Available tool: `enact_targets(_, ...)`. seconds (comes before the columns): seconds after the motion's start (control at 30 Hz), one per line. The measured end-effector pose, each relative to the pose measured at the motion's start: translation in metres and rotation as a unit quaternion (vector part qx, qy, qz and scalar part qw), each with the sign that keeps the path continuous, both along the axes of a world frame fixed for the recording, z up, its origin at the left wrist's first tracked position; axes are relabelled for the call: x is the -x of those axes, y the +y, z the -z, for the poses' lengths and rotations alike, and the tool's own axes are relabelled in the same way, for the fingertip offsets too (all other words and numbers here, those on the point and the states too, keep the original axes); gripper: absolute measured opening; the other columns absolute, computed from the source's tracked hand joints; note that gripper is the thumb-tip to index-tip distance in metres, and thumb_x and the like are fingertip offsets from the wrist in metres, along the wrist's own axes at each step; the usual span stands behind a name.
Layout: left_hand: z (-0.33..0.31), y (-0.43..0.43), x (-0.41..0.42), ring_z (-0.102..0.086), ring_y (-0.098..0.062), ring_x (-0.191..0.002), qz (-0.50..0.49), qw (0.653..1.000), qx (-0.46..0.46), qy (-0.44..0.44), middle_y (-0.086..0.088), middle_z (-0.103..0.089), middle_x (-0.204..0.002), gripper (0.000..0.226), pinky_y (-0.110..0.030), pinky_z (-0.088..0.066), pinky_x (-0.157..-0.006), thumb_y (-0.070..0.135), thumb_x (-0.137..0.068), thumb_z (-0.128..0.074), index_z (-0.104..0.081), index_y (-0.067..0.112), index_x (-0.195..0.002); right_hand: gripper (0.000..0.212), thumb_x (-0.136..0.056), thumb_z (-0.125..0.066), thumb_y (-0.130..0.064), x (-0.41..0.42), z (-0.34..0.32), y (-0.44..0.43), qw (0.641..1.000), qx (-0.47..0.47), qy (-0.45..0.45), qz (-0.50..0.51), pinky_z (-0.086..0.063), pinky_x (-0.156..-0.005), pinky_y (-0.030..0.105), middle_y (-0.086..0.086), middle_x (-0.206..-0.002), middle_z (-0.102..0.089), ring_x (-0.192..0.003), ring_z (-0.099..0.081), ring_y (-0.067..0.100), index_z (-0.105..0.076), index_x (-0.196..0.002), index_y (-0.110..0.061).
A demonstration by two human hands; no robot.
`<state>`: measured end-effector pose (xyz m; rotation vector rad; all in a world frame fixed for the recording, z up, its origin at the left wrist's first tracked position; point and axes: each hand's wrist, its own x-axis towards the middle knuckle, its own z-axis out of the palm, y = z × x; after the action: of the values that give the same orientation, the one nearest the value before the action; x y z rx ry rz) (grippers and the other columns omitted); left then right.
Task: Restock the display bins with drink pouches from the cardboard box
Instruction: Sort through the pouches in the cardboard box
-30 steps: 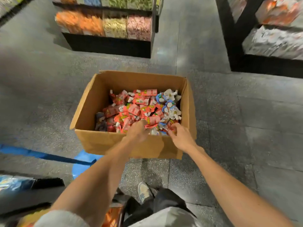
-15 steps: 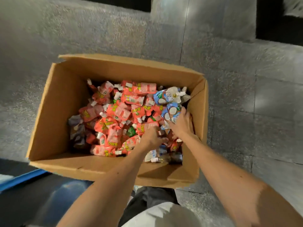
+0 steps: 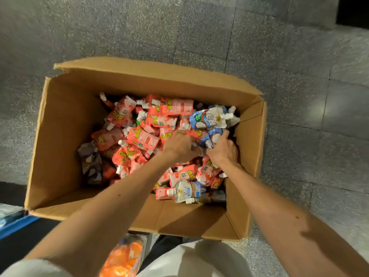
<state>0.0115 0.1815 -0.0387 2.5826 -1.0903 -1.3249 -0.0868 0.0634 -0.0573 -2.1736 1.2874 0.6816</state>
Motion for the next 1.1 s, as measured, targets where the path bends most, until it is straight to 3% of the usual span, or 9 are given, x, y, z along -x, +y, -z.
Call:
enact_targets(0.1, -0.006, -0.016, -0.026, -0.027, -0.034, -0.138, 0.13, 0.986, -0.002, -0.105, -0.011, -0.03, -0.152, 0.049, -0.052, -0.036, -0.109, 0.058, -0.086, -0.064, -0.066, 0.027, -0.123, 0.074, -0.082, -0.075, -0.024, 0.0, -0.004, 0.0, 0.997, -0.015, -0.025, 0.075, -0.052, -0.077, 0.04, 0.019, -0.122, -0.062, -0.106, -0.063, 0.039, -0.031, -0.139, -0.007)
enact_targets(0.23, -0.008, -0.036, -0.04, -0.012, -0.038, -0.148, 0.24, 0.958, -0.011, -0.156, -0.006, -0.008, -0.165, 0.054, -0.052, -0.026, -0.115, 0.063, -0.087, -0.06, -0.065, 0.026, -0.126, 0.073, -0.085, -0.074, -0.026, 0.001, -0.006, 0.0, 0.978, -0.071, -0.038, 0.192, -0.049, -0.088, 0.04, 0.017, -0.13, -0.057, -0.116, -0.058, 0.037, -0.031, -0.141, -0.008)
enact_targets(0.33, -0.012, -0.044, -0.044, -0.016, -0.039, -0.146, 0.292, 0.939, -0.027, -0.178, -0.002, -0.016, -0.165, 0.057, -0.054, -0.029, -0.114, 0.063, -0.089, -0.056, -0.061, 0.024, -0.13, 0.077, -0.084, -0.076, -0.029, 0.007, -0.001, 0.0, 0.948, -0.116, -0.055, 0.292, -0.049, -0.094, 0.038, 0.014, -0.133, -0.057, -0.117, -0.059, 0.034, -0.032, -0.144, -0.009)
enact_targets(0.53, -0.017, -0.046, -0.035, -0.034, -0.028, -0.131, 0.289, 0.936, 0.026, -0.197, -0.003, -0.046, -0.14, 0.036, -0.041, -0.033, -0.104, 0.043, -0.094, -0.062, -0.064, 0.02, -0.122, 0.06, -0.083, -0.074, -0.023, 0.014, 0.002, 0.002, 0.932, -0.144, -0.072, 0.326, -0.05, -0.09, 0.036, 0.01, -0.123, -0.06, -0.108, -0.061, 0.03, -0.041, -0.131, -0.012)
enact_targets(0.63, -0.02, -0.032, -0.031, -0.044, -0.028, -0.125, 0.23, 0.961, 0.084, -0.131, -0.009, -0.048, -0.136, 0.033, -0.035, -0.034, -0.103, 0.033, -0.094, -0.065, -0.068, 0.008, -0.116, 0.067, -0.079, -0.077, -0.026, 0.016, 0.0, 0.003, 0.925, -0.156, -0.077, 0.337, -0.052, -0.094, 0.044, 0.01, -0.125, -0.057, -0.105, -0.058, 0.029, -0.039, -0.132, -0.011)
enact_targets(0.73, -0.024, -0.011, -0.031, -0.058, -0.03, -0.109, 0.123, 0.981, 0.127, -0.075, -0.01, -0.051, -0.132, 0.03, -0.035, -0.043, -0.085, 0.029, -0.094, -0.065, -0.071, 0.0, -0.102, 0.077, -0.077, -0.078, -0.031, 0.013, -0.006, 0.005, 0.919, -0.173, -0.081, 0.345, -0.051, -0.094, 0.053, 0.01, -0.127, -0.054, -0.105, -0.056, 0.031, -0.035, -0.138, -0.01)
enact_targets(0.87, -0.034, 0.023, -0.026, -0.056, -0.024, -0.084, -0.014, 0.982, 0.173, -0.071, -0.005, -0.055, -0.106, 0.023, -0.038, -0.047, -0.074, 0.024, -0.091, -0.069, -0.075, 0.002, -0.094, 0.072, -0.08, -0.077, -0.031, 0.008, -0.014, 0.004, 0.915, -0.213, -0.11, 0.324, -0.043, -0.085, 0.035, 0.006, -0.12, -0.052, -0.101, -0.051, 0.025, -0.039, -0.137, -0.009)
enact_targets(1.03, -0.065, 0.098, -0.018, -0.053, -0.022, -0.077, -0.227, 0.948, 0.216, -0.053, -0.006, -0.055, -0.084, 0.022, -0.03, -0.025, -0.062, 0.028, -0.08, -0.081, -0.076, 0.007, -0.083, 0.074, -0.065, -0.086, -0.04, -0.007, -0.056, 0.023, 0.881, -0.357, -0.135, 0.279, -0.049, -0.096, 0.041, -0.003, -0.119, -0.066, -0.109, -0.061, 0.019, -0.057, -0.128, -0.016)
enact_targets(1.1, -0.078, 0.137, -0.009, -0.053, -0.017, -0.073, -0.337, 0.911, 0.233, -0.046, -0.006, -0.06, -0.079, 0.022, -0.032, -0.033, -0.062, 0.03, -0.078, -0.083, -0.075, 0.01, -0.076, 0.061, -0.066, -0.083, -0.038, -0.016, -0.077, 0.039, 0.855, -0.434, -0.142, 0.246, -0.055, -0.077, 0.036, 0.002, -0.098, -0.074, -0.088, -0.069, 0.02, -0.067, -0.122, -0.018)
